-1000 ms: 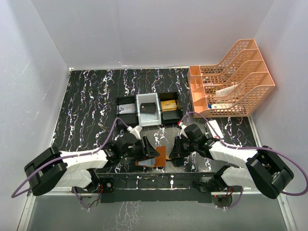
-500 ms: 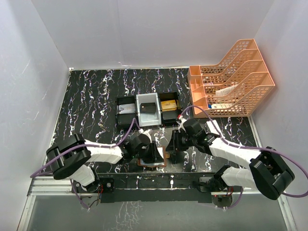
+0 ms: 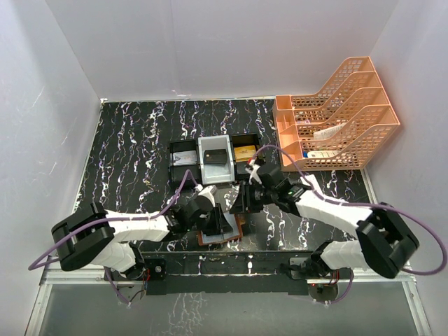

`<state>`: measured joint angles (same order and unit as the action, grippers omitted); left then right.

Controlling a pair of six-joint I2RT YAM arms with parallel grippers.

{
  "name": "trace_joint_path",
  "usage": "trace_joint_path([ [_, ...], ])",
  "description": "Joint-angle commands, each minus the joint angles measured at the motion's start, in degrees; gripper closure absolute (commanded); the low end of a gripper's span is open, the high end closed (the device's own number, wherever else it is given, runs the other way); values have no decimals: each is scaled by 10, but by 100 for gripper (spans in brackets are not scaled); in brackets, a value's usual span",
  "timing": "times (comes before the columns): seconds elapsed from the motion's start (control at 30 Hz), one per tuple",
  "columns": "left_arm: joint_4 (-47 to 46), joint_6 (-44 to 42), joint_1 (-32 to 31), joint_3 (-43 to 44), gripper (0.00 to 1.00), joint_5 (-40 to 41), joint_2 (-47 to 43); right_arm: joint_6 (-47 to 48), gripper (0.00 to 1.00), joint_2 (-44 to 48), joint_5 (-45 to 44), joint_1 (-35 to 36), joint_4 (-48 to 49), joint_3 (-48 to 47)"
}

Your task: Take the credit cards out of the card holder

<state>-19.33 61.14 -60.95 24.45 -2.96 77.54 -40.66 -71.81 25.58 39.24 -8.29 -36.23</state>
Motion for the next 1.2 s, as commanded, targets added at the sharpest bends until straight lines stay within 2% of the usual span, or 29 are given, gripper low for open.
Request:
trace_joint_path([
  [0.0,8,-17,-2,15,81,13,4,-11,73,-56,2,48,39,-30],
  [0.13,46,-13,-2,18,82,20,-11,9,77,-119,-60,53,-13,-54],
  [0.23,106,-14,-2,16,82,50,-65,12,77,-129,-96,56,-19,-36],
  [0.33,171,-5,-2,6,74,95,-131,22,77,-128,-114,59,-28,-25],
  [0.43,227,12,0,-9,68,138,-186,29,73,-117,-126,66,-30,-26],
  [0.53,242,19,0,-21,68,155,-210,29,68,-123,-144,75,-46,-53],
  [0.7,295,22,1,-4,75,175,-188,22,67,-147,-177,100,-74,-91],
  [0.77,308,62,0,-13,83,194,-181,13,67,-145,-173,106,-60,-87],
  [0.87,206,91,0,-67,88,177,-175,7,66,-150,-163,126,-52,-94],
  [0.93,191,114,-1,-87,93,178,-166,7,66,-157,-173,139,-66,-109],
  [1.07,221,123,-2,-86,94,190,-175,-3,63,-153,-196,163,-68,-118],
  [1.17,202,116,-1,-98,94,184,-195,-13,60,-154,-206,175,-61,-119],
])
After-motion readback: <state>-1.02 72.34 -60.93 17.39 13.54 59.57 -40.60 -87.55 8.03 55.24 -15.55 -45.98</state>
